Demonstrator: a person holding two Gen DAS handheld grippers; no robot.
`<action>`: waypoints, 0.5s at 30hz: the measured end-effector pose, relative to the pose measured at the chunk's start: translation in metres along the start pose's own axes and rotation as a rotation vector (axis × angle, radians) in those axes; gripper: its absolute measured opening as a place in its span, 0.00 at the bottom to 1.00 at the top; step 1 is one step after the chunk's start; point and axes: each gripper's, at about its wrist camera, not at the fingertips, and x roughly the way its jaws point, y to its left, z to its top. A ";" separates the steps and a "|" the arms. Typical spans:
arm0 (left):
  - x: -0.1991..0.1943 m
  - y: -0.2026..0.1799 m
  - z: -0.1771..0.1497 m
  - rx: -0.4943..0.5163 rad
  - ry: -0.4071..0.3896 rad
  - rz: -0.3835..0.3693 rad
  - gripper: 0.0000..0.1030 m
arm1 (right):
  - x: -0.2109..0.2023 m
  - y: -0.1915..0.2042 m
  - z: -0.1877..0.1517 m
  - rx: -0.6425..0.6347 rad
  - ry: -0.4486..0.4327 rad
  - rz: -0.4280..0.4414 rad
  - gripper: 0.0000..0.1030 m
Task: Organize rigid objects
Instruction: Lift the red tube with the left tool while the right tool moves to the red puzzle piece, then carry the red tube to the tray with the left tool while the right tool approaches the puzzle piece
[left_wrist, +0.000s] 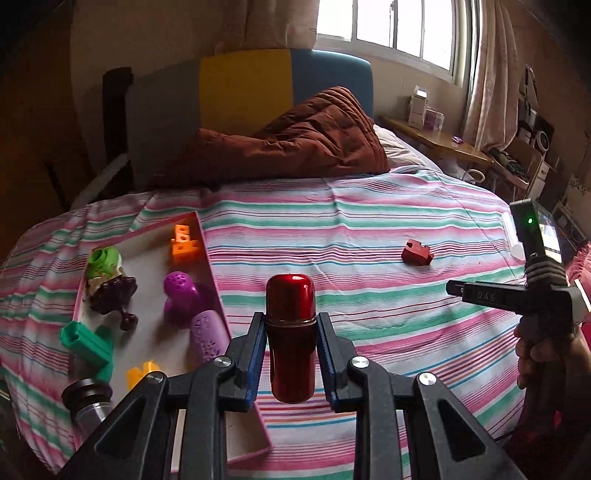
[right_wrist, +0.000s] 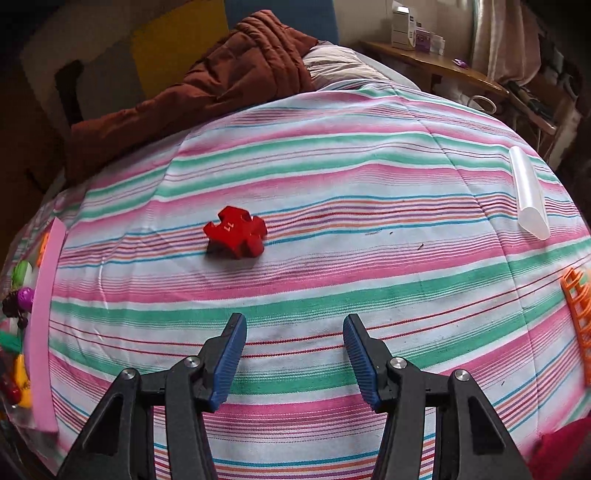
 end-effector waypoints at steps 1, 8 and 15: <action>-0.002 0.003 -0.001 -0.003 -0.002 0.005 0.25 | 0.003 0.001 -0.001 -0.005 0.008 -0.006 0.54; -0.014 0.023 -0.007 -0.041 -0.019 0.036 0.25 | 0.005 0.009 -0.005 -0.066 -0.005 -0.051 0.54; -0.024 0.044 -0.016 -0.070 -0.022 0.072 0.25 | 0.006 0.011 -0.007 -0.080 -0.018 -0.062 0.54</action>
